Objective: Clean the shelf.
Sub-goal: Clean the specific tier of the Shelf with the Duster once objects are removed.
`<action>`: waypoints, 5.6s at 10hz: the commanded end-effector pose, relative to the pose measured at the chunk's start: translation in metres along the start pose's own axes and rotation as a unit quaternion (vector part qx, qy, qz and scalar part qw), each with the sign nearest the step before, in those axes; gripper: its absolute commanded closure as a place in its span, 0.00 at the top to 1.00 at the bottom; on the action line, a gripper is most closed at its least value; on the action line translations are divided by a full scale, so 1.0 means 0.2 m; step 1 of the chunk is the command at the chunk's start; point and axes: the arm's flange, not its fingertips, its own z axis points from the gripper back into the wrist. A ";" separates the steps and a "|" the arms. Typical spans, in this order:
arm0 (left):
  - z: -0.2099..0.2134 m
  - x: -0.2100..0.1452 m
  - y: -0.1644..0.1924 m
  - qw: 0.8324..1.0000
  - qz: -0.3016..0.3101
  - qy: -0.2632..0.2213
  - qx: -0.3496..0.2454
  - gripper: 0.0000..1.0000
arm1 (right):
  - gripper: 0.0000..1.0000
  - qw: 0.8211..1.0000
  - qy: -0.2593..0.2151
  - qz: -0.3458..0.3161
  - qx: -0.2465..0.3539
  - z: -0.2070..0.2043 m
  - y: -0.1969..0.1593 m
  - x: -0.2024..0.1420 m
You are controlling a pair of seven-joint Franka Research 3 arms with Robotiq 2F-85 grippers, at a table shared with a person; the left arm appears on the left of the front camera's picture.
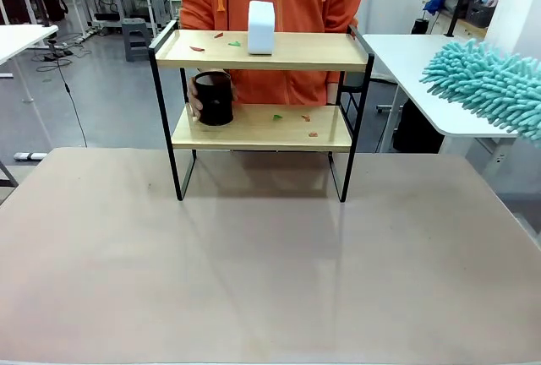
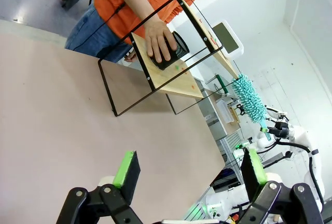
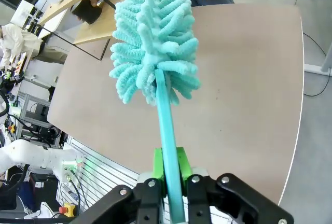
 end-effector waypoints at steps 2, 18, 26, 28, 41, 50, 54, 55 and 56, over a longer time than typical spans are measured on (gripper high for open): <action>-0.01 0.00 0.00 1.000 -0.011 -0.008 -0.008 1.00 | 0.00 1.000 0.000 -0.001 -0.012 0.00 0.01 0.00; -0.01 0.00 0.00 1.000 -0.011 -0.008 -0.008 1.00 | 0.13 0.939 0.147 0.310 -0.008 -0.19 0.78 -0.07; -0.01 0.00 0.00 1.000 -0.011 -0.008 -0.008 1.00 | 0.13 0.960 0.108 0.221 -0.136 -0.83 0.91 0.21; -0.01 0.00 0.00 1.000 -0.011 -0.008 -0.008 1.00 | 0.13 0.970 0.093 0.178 -0.139 -0.95 0.92 0.26; -0.01 0.00 0.00 1.000 -0.011 -0.008 -0.008 1.00 | 0.13 0.967 -0.024 0.109 -0.227 -1.55 0.93 0.21; -0.01 0.00 0.00 1.000 -0.011 -0.008 -0.008 1.00 | 0.13 0.989 0.060 0.070 -0.119 -1.60 0.95 0.14; -0.01 0.00 0.00 1.000 -0.011 -0.008 -0.008 1.00 | 0.13 0.981 0.153 0.121 0.006 -1.58 1.02 0.07; -0.01 0.00 0.00 1.000 -0.011 -0.008 -0.008 1.00 | 0.13 0.970 0.186 0.149 0.044 -1.55 1.02 0.06; -0.01 0.00 0.00 1.000 -0.011 -0.008 -0.008 1.00 | 0.13 0.956 0.217 0.183 0.077 -1.51 1.01 0.05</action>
